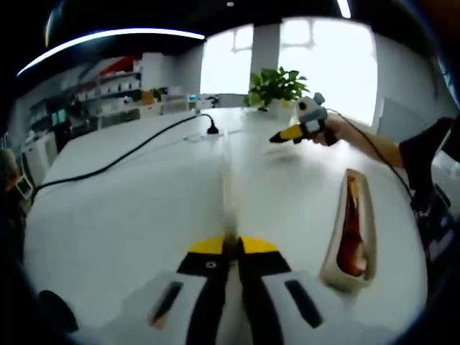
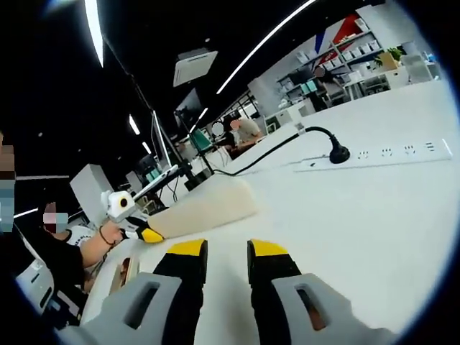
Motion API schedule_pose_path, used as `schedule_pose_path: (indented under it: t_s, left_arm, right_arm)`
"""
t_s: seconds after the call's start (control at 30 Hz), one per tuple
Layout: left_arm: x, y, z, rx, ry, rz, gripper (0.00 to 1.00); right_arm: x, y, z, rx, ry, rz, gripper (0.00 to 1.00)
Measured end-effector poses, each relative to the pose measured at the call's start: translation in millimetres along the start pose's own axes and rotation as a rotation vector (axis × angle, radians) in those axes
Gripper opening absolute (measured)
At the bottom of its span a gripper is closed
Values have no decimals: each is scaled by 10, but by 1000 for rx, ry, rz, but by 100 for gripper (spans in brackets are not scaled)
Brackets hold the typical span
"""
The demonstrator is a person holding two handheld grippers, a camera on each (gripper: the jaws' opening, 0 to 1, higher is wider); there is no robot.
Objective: Arrange the utensils inside the cutlery case until each visible utensil rests in its matching compartment.
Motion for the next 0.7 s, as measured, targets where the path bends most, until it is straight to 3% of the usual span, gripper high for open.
schedule_pose_path:
  t_s: [0.13,0.2,0.5,0.6,0.7]
  left_arm:
    - [34,57,2,43,-35,38,4]
    - [39,58,-4,40,-22,41,4]
    - [145,100,29,100,-74,103,3]
    - [197,115,36,130,-106,161,3]
    - [258,145,37,193,-180,283,3]
  right_arm:
    - [-5,18,-5,-5,4,35,24]
    - [2,28,-8,1,1,45,26]
    - [68,-7,3,20,-15,16,26]
    - [97,-8,18,29,-21,3,26]
    - [108,-2,30,40,-24,-4,27]
Point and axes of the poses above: the point that each gripper's makers call its tool centre point, and the gripper's own axes: z roughly backward along the fingers, x roughly to its right, y roughly out of its top, the point moved 7 cm from there along z, roughly backward along the fingers
